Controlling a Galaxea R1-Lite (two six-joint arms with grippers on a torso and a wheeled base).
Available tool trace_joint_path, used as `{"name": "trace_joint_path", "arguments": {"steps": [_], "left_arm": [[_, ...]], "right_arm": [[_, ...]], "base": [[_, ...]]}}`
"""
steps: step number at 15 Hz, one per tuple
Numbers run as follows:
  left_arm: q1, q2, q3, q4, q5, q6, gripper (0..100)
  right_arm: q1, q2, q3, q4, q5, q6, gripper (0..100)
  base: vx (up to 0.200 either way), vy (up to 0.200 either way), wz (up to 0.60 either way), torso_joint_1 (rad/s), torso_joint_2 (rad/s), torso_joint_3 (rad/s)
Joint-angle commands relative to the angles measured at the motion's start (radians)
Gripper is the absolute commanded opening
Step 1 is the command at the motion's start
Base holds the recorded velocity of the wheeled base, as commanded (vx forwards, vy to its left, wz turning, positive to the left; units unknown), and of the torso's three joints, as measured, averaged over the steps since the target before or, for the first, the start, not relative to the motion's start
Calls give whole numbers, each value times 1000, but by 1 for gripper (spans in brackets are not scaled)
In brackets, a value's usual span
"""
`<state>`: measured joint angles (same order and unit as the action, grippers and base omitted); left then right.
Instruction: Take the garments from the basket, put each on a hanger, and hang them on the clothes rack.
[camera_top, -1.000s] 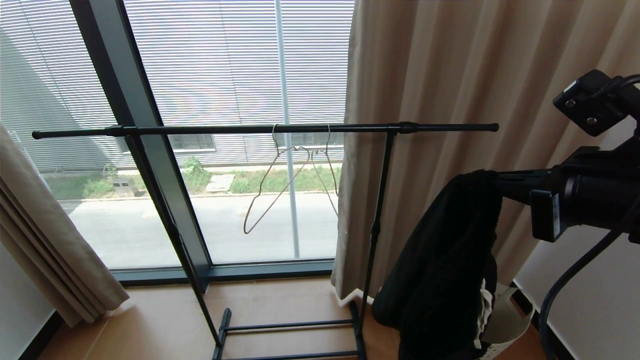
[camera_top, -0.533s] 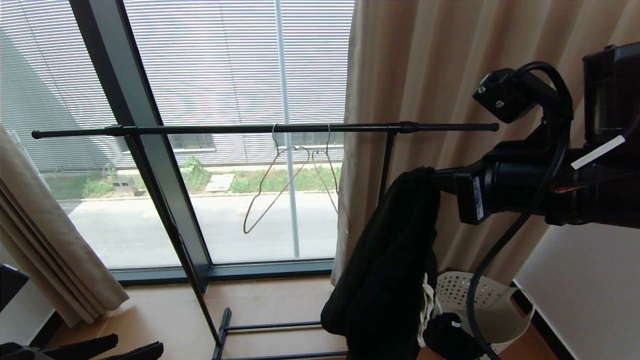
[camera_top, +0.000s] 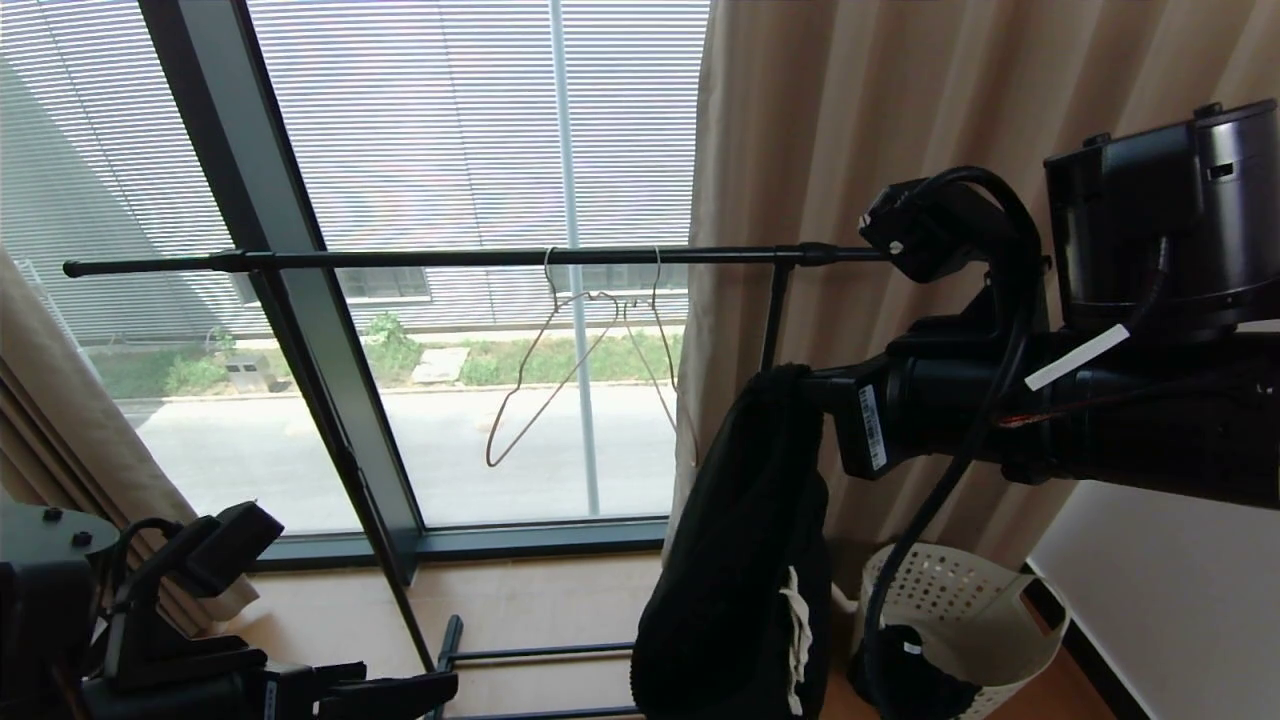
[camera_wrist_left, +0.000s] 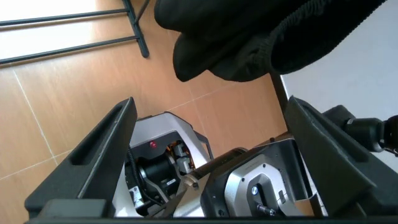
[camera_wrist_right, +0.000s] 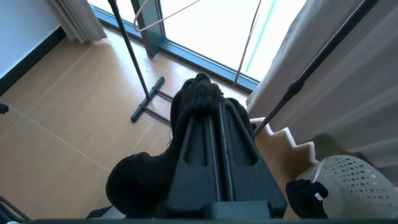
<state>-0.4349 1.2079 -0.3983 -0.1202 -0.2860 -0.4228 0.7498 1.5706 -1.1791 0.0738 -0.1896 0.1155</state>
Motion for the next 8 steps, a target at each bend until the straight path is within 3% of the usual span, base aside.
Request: {"name": "trace_joint_path", "arguments": {"steps": [1,3,8], "left_arm": [[-44,125,-4,-52,2,-1,100],[-104,205,-16,-110,47,-2,100],[-153,279,-134,-116,77,-1,100]], "right_arm": [[6,14,0,0,-1,1,0],[25,32,-2,-2,-7,21,0],[34,28,-25,0,-33,35,0]], "base": [[0,0,0,0,0,0],[0,0,0,0,0,0],[0,0,0,0,0,0]]}}
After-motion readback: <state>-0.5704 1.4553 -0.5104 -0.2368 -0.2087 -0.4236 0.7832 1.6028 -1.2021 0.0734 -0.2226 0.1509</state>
